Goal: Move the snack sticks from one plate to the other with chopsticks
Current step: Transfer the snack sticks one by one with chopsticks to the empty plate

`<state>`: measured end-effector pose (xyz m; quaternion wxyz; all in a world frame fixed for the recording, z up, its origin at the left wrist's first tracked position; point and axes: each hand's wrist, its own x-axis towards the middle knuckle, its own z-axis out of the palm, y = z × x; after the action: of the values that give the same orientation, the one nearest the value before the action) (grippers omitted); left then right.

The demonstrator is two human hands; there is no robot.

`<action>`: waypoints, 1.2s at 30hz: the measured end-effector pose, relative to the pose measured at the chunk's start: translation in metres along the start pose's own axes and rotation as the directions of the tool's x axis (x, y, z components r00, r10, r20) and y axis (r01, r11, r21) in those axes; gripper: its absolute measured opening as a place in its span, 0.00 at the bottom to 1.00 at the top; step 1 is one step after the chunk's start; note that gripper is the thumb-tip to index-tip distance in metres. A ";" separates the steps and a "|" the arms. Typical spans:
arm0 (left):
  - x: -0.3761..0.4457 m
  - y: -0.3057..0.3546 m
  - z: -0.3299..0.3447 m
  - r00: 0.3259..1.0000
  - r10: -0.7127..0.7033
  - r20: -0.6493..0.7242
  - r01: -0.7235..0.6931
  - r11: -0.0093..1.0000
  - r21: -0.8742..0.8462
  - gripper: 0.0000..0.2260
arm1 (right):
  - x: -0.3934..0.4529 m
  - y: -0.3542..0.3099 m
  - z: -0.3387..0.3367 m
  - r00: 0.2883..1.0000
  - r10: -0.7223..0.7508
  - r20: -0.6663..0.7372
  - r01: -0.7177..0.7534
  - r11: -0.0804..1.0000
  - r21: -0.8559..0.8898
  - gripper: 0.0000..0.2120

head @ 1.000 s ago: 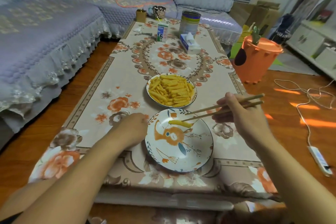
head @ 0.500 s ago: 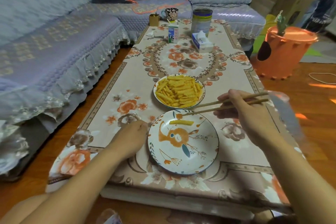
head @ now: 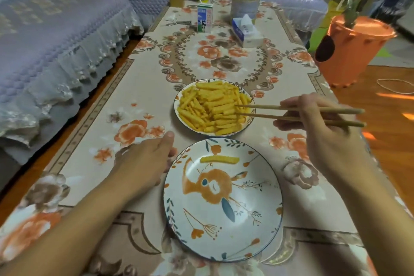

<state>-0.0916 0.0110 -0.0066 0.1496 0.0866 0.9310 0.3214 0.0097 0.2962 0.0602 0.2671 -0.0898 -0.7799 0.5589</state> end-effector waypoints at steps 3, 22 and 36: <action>0.003 0.002 0.002 0.999 0.033 -0.038 -0.033 0.999 0.002 0.32 | -0.002 -0.004 0.002 0.997 -0.073 0.034 0.075 0.995 -0.059 0.15; -0.012 -0.005 0.018 0.986 0.133 -0.096 -0.134 0.991 -0.001 0.41 | -0.003 -0.001 0.000 0.995 -0.094 -0.026 0.095 0.994 0.050 0.18; -0.007 -0.008 0.019 0.990 0.105 -0.093 -0.100 0.993 0.058 0.38 | 0.002 0.002 0.003 0.999 -0.037 -0.013 0.037 0.999 -0.013 0.18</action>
<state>-0.0790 0.0136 -0.0237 0.0856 0.1230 0.9397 0.3074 0.0063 0.2954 0.0588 0.2818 -0.0809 -0.7833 0.5482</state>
